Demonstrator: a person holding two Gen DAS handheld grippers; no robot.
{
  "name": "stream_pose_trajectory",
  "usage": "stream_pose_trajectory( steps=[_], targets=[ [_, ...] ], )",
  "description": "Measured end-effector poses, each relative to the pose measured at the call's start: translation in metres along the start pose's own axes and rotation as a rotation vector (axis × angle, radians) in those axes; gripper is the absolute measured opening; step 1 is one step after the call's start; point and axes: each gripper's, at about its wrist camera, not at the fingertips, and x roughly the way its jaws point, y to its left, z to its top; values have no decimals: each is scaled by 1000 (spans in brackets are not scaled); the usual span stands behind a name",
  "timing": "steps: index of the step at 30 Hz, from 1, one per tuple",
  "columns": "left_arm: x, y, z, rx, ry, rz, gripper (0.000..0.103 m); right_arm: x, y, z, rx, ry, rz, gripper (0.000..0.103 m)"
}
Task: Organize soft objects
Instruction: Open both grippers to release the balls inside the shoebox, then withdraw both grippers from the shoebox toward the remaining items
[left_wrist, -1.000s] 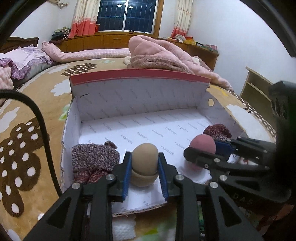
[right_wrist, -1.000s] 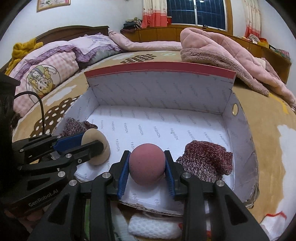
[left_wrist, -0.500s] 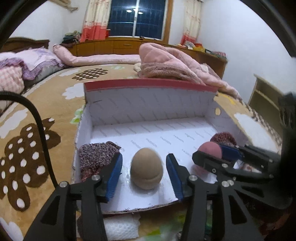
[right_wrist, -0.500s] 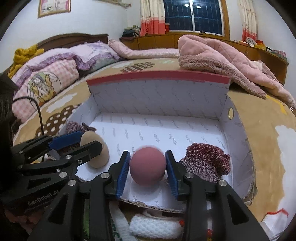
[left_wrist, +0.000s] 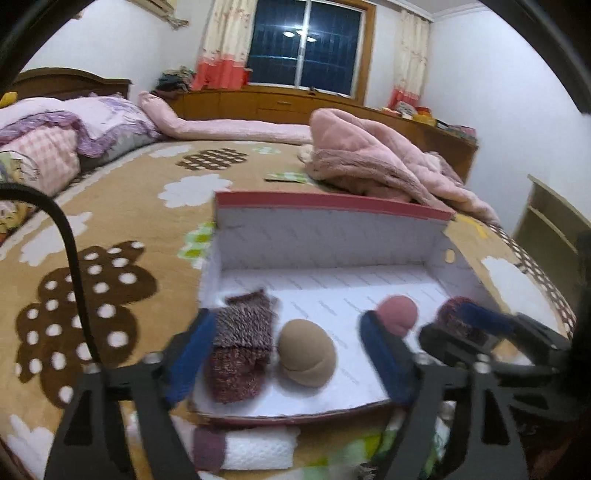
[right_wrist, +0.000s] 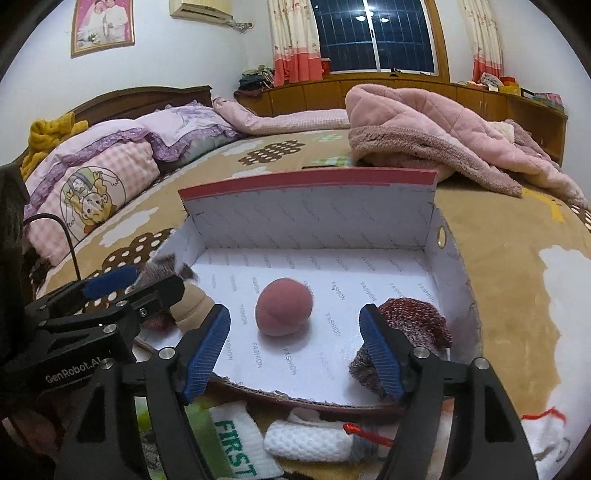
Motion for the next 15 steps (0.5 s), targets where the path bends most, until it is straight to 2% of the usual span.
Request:
stream_pose_trajectory(
  steps=[1,3,5,8,15],
  targets=[
    [-3,1,1,-5,-9,28,92,-3,0,0,0,-6,3,81],
    [-6,5,2,-26,-21,22,94,-8,2,1,-11,-22,7,85],
    [-8,7,2,-35,-22,22,94,-13,7,0,-40,-36,6,85],
    [-13,2,0,9,-37,43,94,-21,13,0,-73,-63,6,85],
    [-15,-7,-2,56,-42,41,94,-28,9,-2,-40,-62,23,85]
  ],
)
